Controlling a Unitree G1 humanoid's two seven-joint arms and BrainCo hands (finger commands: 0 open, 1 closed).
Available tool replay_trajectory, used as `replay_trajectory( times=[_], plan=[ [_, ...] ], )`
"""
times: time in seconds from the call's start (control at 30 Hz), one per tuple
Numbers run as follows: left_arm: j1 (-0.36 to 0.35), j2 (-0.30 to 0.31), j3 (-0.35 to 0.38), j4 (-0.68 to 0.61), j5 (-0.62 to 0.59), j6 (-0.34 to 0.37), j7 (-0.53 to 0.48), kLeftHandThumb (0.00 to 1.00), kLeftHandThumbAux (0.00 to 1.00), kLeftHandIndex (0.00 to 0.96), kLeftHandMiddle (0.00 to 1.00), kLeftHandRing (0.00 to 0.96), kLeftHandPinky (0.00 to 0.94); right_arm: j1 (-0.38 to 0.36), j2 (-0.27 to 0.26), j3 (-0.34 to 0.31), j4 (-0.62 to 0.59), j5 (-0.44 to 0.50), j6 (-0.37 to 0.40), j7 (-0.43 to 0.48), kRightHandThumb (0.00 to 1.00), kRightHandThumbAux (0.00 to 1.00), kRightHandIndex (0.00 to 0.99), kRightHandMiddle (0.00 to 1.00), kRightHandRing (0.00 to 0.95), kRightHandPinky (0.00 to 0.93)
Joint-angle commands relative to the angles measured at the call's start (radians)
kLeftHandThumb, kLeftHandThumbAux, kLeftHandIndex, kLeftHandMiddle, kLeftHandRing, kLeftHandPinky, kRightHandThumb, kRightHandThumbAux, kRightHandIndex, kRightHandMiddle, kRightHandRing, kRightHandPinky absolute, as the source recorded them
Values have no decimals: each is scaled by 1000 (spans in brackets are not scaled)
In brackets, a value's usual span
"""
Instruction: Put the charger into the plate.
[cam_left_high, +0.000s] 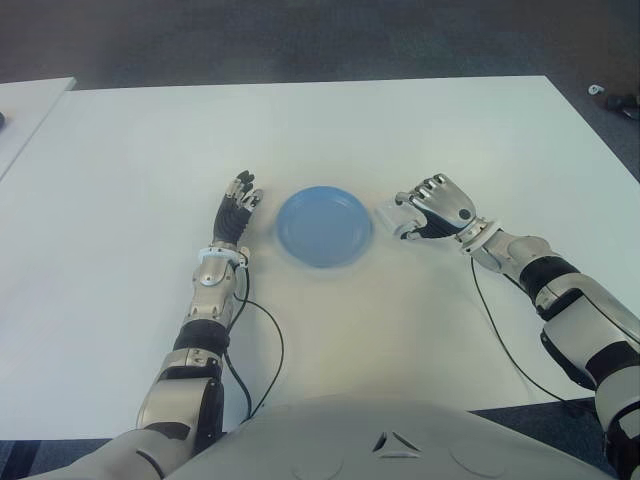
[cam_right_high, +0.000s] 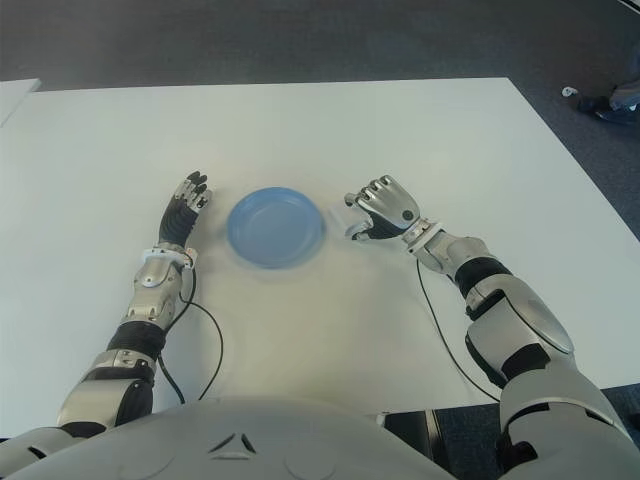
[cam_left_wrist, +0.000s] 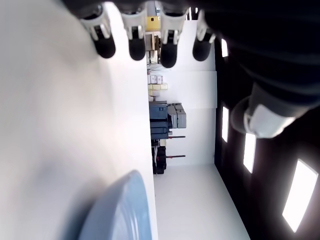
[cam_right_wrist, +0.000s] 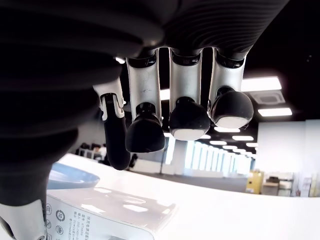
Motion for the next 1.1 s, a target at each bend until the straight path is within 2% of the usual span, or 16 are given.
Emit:
replay_trajectory(
  times=[0.03, 0.3, 0.57, 0.73, 1.1],
  plan=[
    [28, -10, -22, 19, 9, 31, -33, 0, 494, 98, 101, 62, 41, 2, -3, 4, 6, 1, -10, 34, 725, 711, 440, 874, 870, 885],
    [29, -11, -24, 18, 5, 33, -42, 0, 493, 94, 101, 64, 49, 7, -17, -20, -10, 36, -7, 123, 731, 712, 440, 884, 877, 888],
    [27, -11, -21, 19, 1, 33, -54, 0, 494, 99, 101, 63, 51, 10, -59, -45, -43, 56, -37, 204, 736, 712, 439, 886, 877, 883],
    [25, -8, -21, 20, -1, 38, -62, 0, 491, 94, 100, 65, 52, 0, -94, -40, -65, 19, -37, 151, 741, 710, 440, 889, 878, 880],
    [18, -2, -17, 35, -11, 32, -81, 0, 487, 86, 109, 68, 50, -20, -119, -22, -38, -33, -15, 82, 747, 708, 440, 891, 878, 873]
  ],
)
